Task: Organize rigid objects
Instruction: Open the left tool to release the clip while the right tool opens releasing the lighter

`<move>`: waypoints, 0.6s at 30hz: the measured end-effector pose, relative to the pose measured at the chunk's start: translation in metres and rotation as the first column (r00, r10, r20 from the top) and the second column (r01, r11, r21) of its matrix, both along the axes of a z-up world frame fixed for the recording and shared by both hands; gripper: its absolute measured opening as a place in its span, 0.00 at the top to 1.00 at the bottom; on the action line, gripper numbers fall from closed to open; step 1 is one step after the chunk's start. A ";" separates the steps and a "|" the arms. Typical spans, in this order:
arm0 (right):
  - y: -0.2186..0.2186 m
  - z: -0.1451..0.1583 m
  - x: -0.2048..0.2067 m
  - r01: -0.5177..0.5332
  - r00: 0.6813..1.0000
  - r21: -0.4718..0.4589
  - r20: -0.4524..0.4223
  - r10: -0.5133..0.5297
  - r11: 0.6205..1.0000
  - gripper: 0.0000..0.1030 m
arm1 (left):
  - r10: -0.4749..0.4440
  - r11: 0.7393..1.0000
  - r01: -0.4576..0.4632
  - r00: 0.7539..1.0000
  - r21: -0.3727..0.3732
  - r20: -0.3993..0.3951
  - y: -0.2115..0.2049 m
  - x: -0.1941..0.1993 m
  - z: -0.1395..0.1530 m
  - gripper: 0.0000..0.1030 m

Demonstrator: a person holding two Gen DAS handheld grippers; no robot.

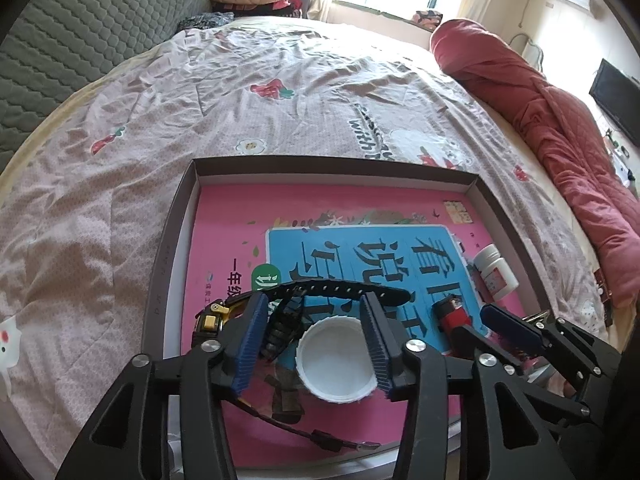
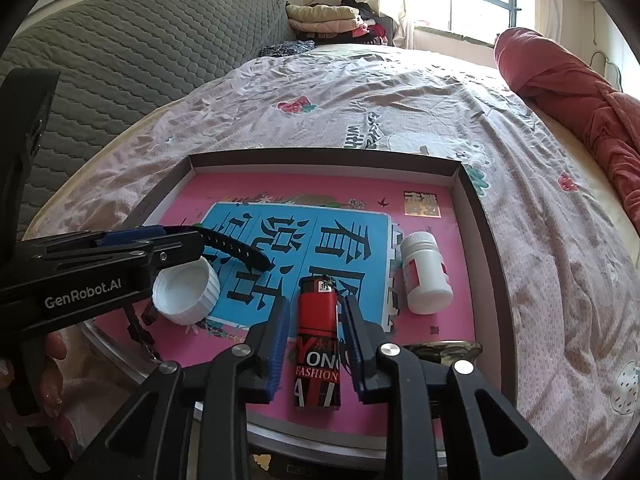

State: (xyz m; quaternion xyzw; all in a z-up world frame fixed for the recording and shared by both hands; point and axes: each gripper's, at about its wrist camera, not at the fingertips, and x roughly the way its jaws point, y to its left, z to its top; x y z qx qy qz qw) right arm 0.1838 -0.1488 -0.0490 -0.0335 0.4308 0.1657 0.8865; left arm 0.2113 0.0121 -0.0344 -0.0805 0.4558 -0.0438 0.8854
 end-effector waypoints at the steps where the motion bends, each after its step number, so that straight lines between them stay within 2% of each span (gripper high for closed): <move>1: 0.000 0.001 0.000 0.001 1.000 0.001 0.002 -0.001 1.000 0.68 | -0.001 1.000 0.001 1.000 0.003 0.000 0.000 0.000 0.001 0.51; 7: -0.001 0.004 0.002 0.009 1.000 0.010 0.014 -0.009 1.000 0.66 | -0.001 1.000 0.001 1.000 0.005 0.003 0.000 0.000 0.002 0.50; 11: -0.002 0.007 0.002 0.008 1.000 0.018 0.026 -0.009 1.000 0.65 | -0.008 1.000 0.008 1.000 0.003 0.016 -0.001 -0.003 0.007 0.43; 18: -0.003 0.015 0.000 0.007 0.999 0.036 0.054 -0.009 0.999 0.60 | 0.003 1.000 -0.003 0.998 -0.001 0.060 0.002 -0.011 0.022 0.38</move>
